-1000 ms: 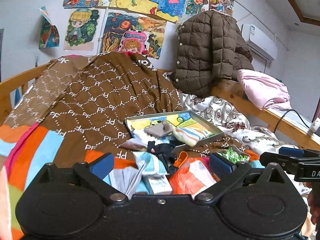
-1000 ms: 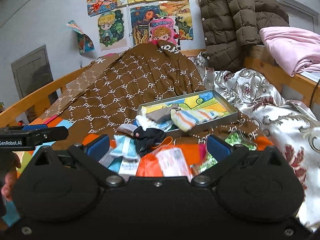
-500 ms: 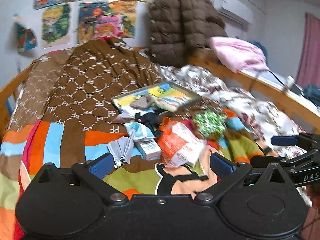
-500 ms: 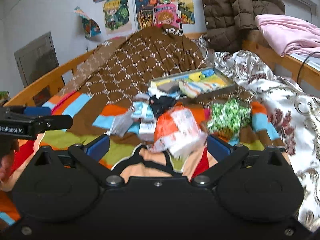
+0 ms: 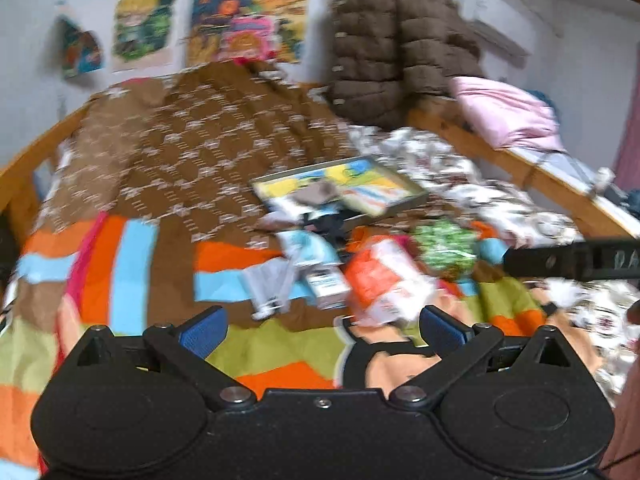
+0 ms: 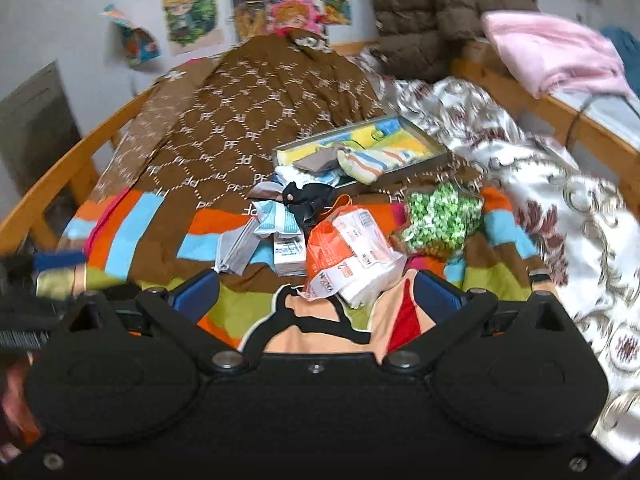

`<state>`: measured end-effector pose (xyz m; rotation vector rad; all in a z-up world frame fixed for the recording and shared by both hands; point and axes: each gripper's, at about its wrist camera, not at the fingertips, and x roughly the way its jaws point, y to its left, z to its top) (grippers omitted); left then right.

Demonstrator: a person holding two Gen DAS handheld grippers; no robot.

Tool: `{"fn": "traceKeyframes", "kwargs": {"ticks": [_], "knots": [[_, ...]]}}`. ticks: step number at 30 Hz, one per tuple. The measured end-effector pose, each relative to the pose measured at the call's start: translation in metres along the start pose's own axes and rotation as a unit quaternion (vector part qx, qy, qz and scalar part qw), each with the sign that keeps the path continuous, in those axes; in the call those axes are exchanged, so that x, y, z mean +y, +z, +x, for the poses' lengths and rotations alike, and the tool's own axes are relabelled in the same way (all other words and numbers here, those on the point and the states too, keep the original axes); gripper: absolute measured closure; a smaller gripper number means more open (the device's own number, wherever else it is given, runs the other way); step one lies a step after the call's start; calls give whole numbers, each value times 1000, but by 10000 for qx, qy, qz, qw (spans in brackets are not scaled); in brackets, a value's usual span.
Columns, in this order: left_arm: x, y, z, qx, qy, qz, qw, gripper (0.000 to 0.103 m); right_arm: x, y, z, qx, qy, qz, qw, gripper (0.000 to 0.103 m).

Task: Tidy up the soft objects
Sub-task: 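Reach the left tool toward the grey face mask while the right tool reaches the white-blue packet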

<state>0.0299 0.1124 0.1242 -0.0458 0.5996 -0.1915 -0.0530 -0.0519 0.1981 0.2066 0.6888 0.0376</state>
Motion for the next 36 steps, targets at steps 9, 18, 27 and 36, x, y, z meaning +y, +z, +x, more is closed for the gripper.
{"fn": "traceKeyframes", "kwargs": {"ticks": [9,18,27,36], "knots": [[16,-5,4,-223,527,-378,9976,1,25,-5,30,91,-211,-431,9988,1],[30,-3,10,-275,793,-659,9943,1,24,23,45,783,79,24,9969,1],[67,2,35,-513,873,-874,9910,1,66,55,68,269,-187,-1043,9940,1],[83,-9,66,-733,785,-820,9908,1,86,42,109,-44,-316,-1863,9820,1]]}}
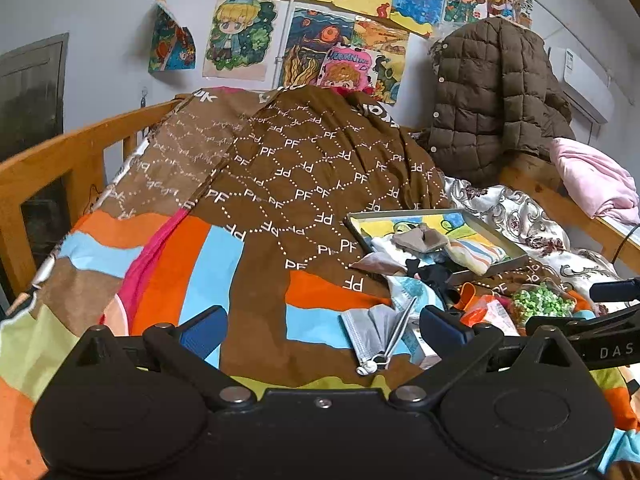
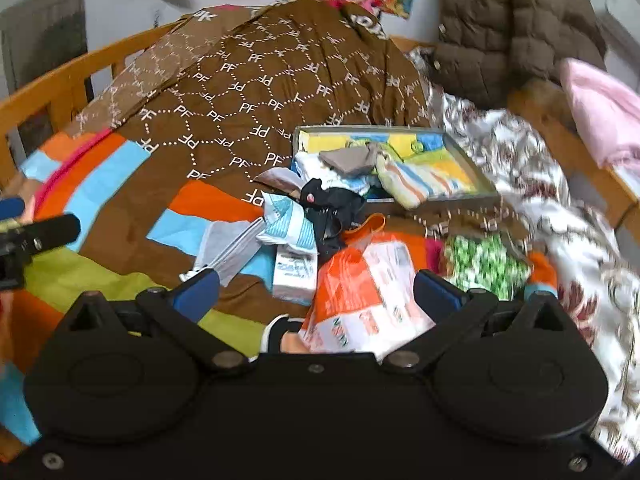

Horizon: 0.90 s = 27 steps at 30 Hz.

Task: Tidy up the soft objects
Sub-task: 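Reach the left tool toward the grey face mask while the right tool reaches the white-blue packet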

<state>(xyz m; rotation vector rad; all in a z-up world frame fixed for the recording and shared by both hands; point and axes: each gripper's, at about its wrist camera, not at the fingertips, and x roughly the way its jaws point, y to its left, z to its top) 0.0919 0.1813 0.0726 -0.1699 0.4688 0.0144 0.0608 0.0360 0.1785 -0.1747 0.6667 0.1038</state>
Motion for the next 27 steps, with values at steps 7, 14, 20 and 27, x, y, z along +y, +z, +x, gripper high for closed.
{"fn": "traceKeyframes", "kwargs": {"ticks": [7,14,20,27], "knots": [[-2,-15,20,-18,-13,276,9996,1,7,-7,17,-250,-144,-394,9988,1],[-3,-18,34,117,-34,47,9999,1,-4,-17,21,-652,-18,-392,9971,1],[-9,-23,41,217,-16,-183,9996,1,-16,-37,20,-893,71,-610,9941,1],[-23,-22,50,286,63,11,9996,2,-20,-59,15,-1338,429,-989,9851,1]]}}
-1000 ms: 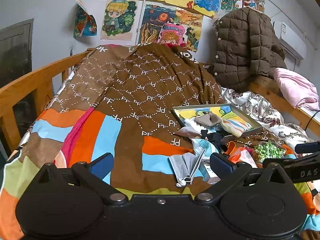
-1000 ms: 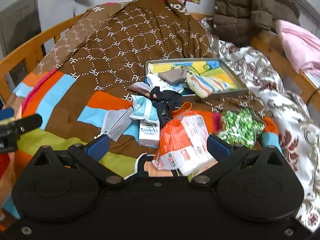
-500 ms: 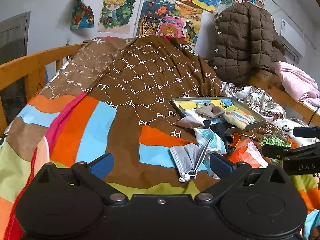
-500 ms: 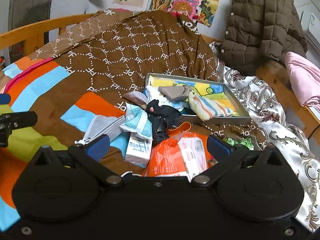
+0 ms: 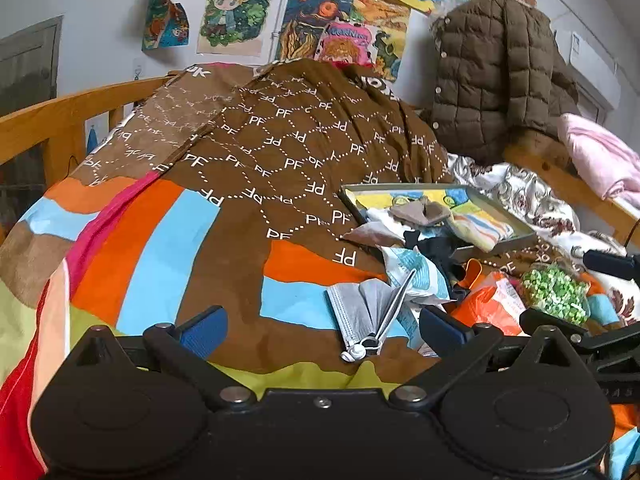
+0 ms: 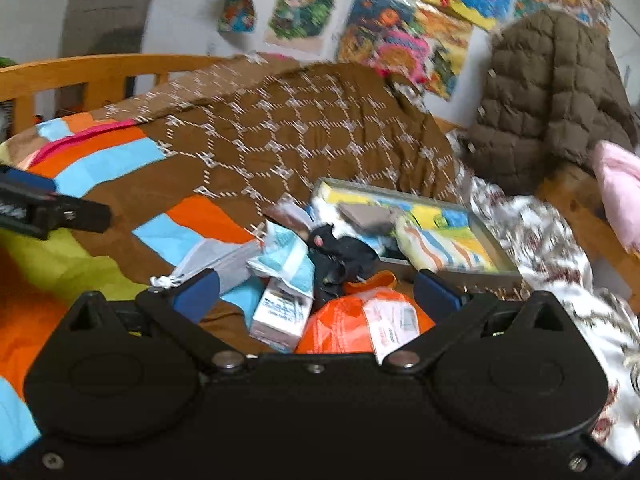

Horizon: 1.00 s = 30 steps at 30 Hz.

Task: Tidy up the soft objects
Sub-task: 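Reach the left tool toward the grey face mask while the right tool reaches the white-blue packet, then close the left tool on the grey mask while the right tool grasps the white-blue packet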

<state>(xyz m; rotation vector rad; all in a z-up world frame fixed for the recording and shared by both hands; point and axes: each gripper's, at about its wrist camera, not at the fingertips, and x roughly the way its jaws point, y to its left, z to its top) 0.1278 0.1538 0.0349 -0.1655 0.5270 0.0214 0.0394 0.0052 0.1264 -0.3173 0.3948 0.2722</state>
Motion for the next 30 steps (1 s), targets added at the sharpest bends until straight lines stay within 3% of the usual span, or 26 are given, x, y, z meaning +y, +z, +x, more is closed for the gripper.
{"fn": "traceKeyframes", "kwargs": {"ticks": [7,12,23,27,30], "knots": [[-8,10,24,122,-183,-247,9995,2,1,-8,6,-244,50,-384,9990,1],[-14,10,55,409,-427,-479,9971,4,4,-15,32,-118,24,-706,9974,2],[3,5,104,987,-752,-652,9901,26,20,-19,91,310,189,-1347,9902,18],[11,4,116,1144,-947,-762,9860,30,27,-22,114,474,237,-1601,9857,20],[13,2,126,1325,-1238,-817,9800,30,34,-26,131,586,237,-1720,9831,28]]}}
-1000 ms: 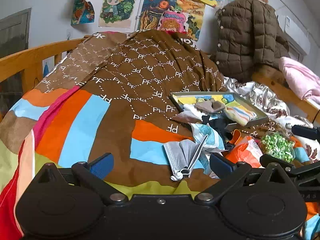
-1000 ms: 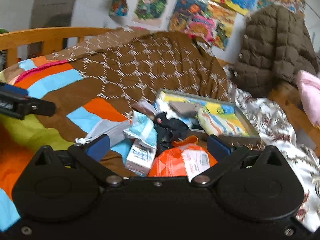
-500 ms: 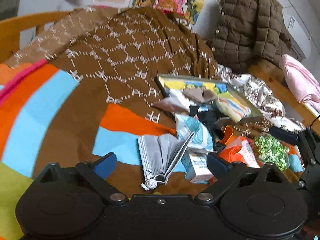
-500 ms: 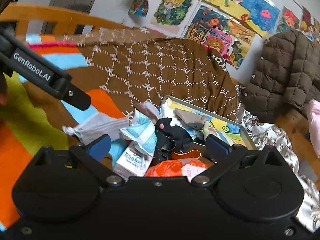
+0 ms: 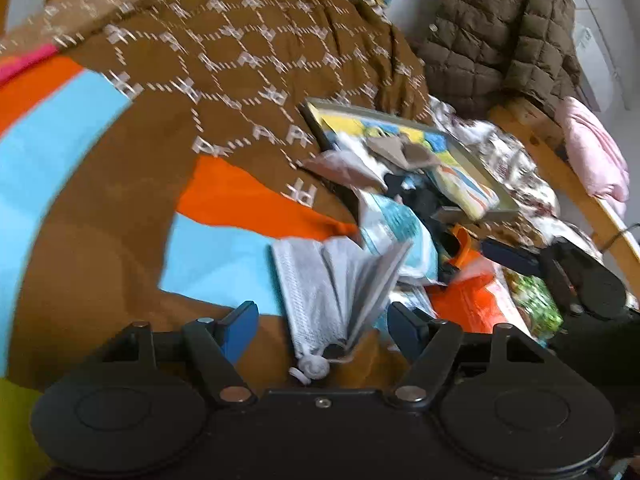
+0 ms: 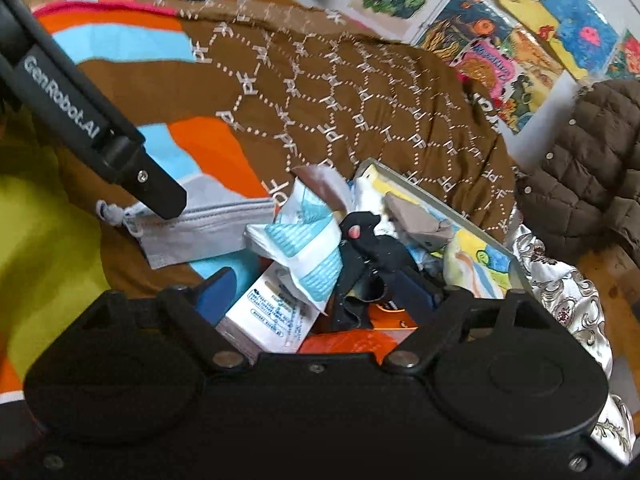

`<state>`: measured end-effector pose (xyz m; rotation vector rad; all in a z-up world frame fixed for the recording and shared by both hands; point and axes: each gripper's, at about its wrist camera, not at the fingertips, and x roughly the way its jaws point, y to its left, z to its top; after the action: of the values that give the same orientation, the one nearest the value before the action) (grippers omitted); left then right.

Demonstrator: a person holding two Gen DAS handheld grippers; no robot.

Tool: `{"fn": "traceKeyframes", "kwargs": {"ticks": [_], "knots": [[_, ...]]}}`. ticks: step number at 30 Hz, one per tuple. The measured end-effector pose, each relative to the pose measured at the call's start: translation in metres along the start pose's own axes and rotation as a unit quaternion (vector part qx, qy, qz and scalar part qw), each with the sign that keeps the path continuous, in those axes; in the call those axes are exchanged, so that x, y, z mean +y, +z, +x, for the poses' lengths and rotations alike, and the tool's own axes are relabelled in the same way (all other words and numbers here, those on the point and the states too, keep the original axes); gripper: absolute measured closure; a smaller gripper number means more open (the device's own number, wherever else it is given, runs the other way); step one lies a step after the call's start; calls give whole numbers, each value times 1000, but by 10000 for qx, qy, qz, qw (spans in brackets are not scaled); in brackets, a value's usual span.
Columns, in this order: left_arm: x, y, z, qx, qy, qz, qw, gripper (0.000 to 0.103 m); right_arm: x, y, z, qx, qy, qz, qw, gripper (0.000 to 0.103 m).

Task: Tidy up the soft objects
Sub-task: 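Close the left tool on the grey mask while the right tool grasps the white-blue packet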

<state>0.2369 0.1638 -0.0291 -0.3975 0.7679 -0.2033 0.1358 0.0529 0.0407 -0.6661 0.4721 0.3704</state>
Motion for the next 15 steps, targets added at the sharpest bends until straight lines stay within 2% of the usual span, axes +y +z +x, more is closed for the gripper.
{"fn": "traceKeyframes", "kwargs": {"ticks": [4,6,11,15], "knots": [[2,-4,12,134,-165,74,9997,30,11,1,16,30,-50,-192,9998,33],[5,-6,15,137,-152,80,9998,38,16,1,26,37,-95,-344,9994,34],[13,-4,16,102,-192,-46,9998,56,26,2,43,106,-85,-465,9988,51],[11,-5,17,129,-172,23,9998,71,32,3,52,81,-56,-545,9985,57]]}}
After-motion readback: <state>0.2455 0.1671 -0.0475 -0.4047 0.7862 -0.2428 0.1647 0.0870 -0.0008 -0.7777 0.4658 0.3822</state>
